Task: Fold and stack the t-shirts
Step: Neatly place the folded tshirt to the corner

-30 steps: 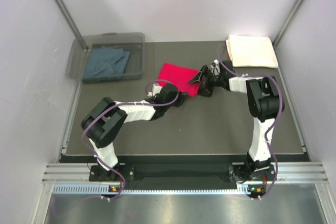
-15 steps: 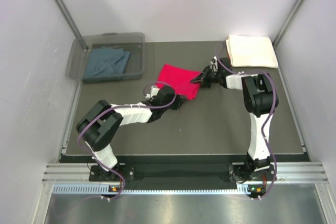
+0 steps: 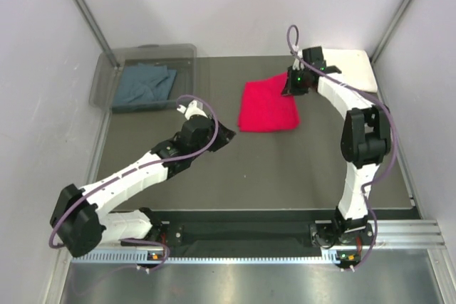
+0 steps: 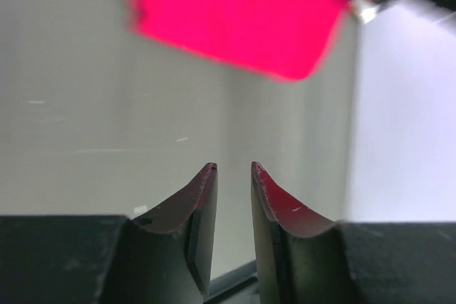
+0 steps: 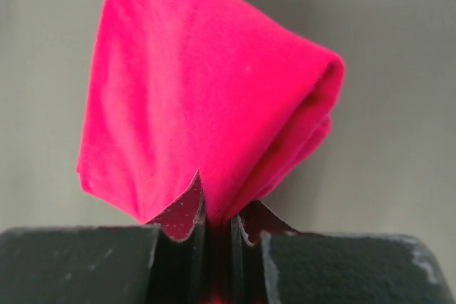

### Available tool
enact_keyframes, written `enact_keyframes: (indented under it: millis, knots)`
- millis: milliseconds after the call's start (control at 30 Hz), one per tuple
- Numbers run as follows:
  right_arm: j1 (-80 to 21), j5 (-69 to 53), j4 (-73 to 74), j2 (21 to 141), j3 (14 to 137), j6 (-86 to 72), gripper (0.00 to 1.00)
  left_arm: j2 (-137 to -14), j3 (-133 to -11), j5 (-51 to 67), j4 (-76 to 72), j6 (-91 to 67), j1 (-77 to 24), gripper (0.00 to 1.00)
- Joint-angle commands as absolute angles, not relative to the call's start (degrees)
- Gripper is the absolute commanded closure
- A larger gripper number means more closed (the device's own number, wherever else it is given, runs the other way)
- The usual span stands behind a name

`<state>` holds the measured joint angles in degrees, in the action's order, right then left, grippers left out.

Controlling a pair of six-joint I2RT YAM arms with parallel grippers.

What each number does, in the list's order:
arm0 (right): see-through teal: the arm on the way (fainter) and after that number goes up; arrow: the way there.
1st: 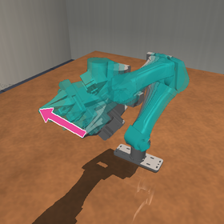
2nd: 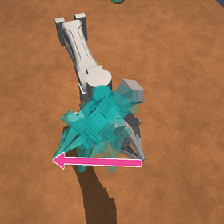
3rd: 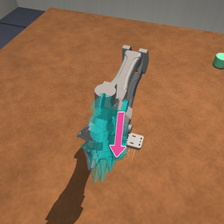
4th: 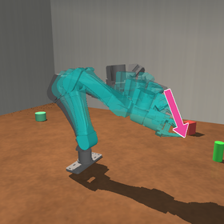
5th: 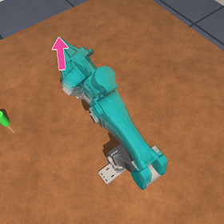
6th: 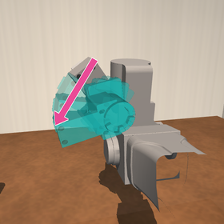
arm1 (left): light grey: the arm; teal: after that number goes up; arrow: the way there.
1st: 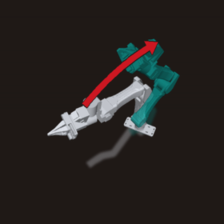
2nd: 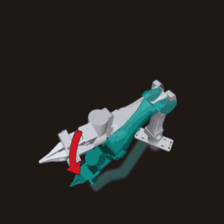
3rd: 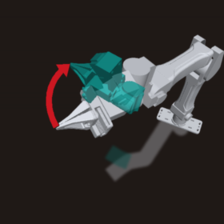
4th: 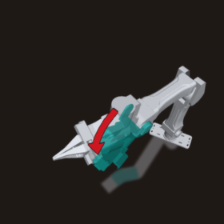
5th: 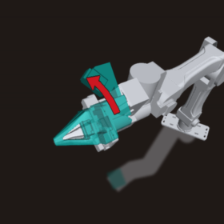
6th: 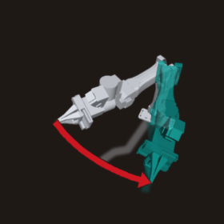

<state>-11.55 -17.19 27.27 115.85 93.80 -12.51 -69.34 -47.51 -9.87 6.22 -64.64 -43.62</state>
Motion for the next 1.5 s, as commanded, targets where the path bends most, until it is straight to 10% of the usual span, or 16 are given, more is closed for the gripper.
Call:
enact_keyframes:
  millis: [0,600,1467]
  knots:
    - [-9.9,-4.7,38.7,111.5,102.4,3.2,1.00,-66.8,-44.9,-10.0,14.0,-49.9,-43.3,0.70]
    - [-0.5,-4.9,45.1,116.6,130.9,22.0,1.00,-73.5,-46.8,-1.6,12.6,-38.2,-42.0,0.74]
    - [2.5,-14.2,34.2,121.0,132.8,20.0,1.00,-76.4,-46.6,2.4,12.5,-37.2,-38.5,0.75]
